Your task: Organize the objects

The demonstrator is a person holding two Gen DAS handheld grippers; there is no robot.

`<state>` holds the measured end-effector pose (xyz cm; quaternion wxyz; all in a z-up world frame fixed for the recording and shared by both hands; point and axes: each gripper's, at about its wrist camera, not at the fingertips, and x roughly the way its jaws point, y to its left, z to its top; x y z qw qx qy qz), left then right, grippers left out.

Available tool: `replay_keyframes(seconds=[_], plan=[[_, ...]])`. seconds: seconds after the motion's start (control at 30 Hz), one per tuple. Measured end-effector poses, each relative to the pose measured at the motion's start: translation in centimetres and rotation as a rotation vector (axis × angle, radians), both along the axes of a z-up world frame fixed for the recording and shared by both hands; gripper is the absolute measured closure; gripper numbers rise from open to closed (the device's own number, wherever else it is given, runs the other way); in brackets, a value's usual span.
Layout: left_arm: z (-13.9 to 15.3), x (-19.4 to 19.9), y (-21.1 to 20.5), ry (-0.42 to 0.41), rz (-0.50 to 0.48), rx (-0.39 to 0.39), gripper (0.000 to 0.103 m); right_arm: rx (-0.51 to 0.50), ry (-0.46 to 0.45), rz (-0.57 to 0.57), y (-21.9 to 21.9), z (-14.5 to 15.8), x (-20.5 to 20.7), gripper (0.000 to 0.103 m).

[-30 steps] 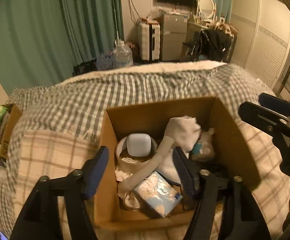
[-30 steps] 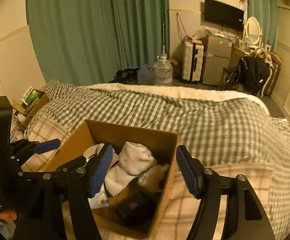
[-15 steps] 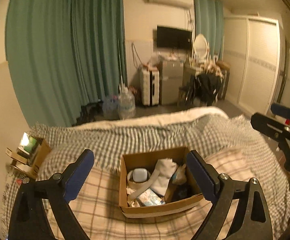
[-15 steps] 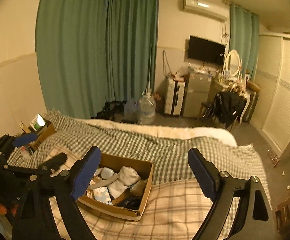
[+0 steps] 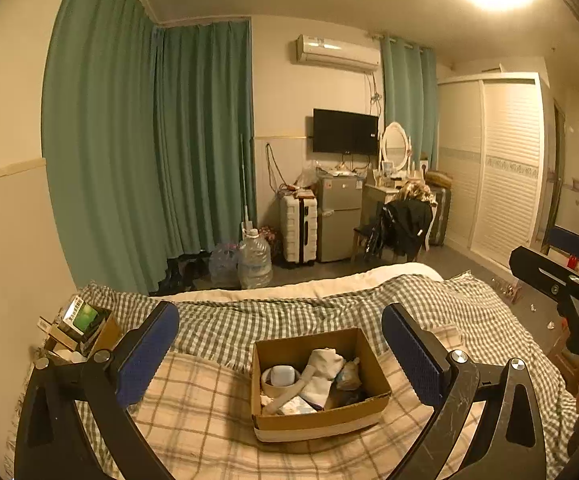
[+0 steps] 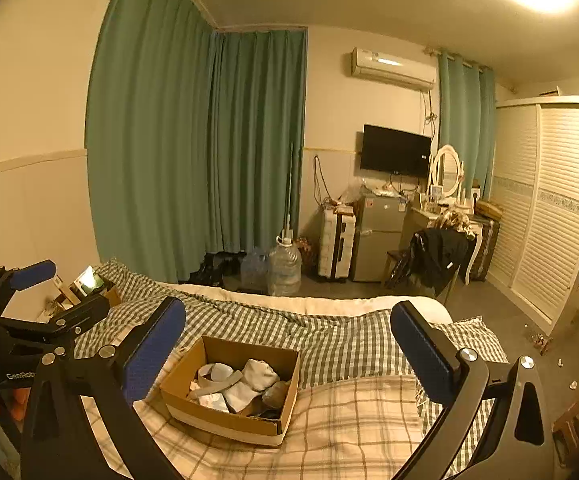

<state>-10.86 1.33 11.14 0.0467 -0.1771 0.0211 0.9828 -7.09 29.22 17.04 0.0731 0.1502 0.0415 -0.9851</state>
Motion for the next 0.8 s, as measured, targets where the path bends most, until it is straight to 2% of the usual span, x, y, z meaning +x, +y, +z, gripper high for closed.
replay_keyframes(seconds=[0.2, 0.4, 0.5, 0.7, 0.8], plan=[[-2.2, 2.7, 0.3, 0.078, 0.039, -0.009, 0.0, -0.001, 0.05, -0.042, 0.2, -2.4, 1.4, 0.0], [-6.4, 3.6, -0.1, 0.077, 0.062, 0.049, 0.0, -0.002, 0.056, -0.052, -0.4, -7.1, 1.7, 0.0], [-8.6, 4.0, -0.3, 0.086, 0.106, 0.037, 0.0, 0.002, 0.029, -0.048, -0.8, -10.1, 1.2, 0.0], [-13.3, 3.8, 0.1, 0.018, 0.12, -0.005, 0.0, 0.004, -0.026, -0.022, -1.6, -15.8, 0.3, 0.0], [-14.7, 3.7, -0.1, 0.012, 0.125, 0.006, 0.0, 0.013, -0.046, -0.024, -1.7, -17.3, 0.2, 0.0]])
